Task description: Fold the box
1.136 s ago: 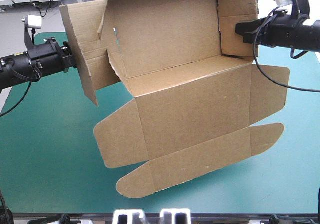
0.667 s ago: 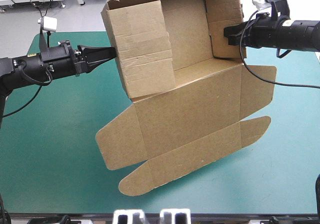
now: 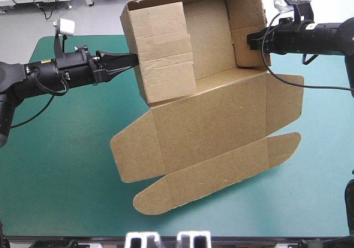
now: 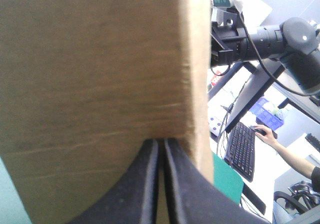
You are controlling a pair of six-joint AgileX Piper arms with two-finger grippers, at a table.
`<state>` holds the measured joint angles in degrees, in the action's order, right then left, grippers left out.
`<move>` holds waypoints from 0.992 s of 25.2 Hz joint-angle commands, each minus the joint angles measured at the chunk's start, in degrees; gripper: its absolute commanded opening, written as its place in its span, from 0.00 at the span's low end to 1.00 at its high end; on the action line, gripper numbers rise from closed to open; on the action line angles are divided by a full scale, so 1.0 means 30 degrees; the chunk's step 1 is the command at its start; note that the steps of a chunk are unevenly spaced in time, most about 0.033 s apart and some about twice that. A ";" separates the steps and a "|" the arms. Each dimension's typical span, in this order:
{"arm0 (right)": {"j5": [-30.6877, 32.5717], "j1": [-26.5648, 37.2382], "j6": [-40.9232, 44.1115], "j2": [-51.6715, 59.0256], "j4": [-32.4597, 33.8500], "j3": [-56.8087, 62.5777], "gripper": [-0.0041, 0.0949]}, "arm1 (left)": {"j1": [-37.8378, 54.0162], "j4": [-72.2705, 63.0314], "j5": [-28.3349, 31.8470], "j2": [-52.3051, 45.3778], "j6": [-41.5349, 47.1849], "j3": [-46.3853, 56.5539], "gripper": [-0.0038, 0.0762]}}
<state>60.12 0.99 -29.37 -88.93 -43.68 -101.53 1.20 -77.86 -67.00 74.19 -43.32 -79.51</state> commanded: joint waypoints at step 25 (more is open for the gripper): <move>-0.1647 -0.3514 0.2001 0.0525 0.0710 -0.0549 0.02 | -0.0221 0.8437 0.4849 -0.0291 0.5260 -0.0593 0.44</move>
<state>56.43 -9.01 -24.01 -90.07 -35.78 -101.53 1.09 -53.10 -56.93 74.37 -30.78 -79.71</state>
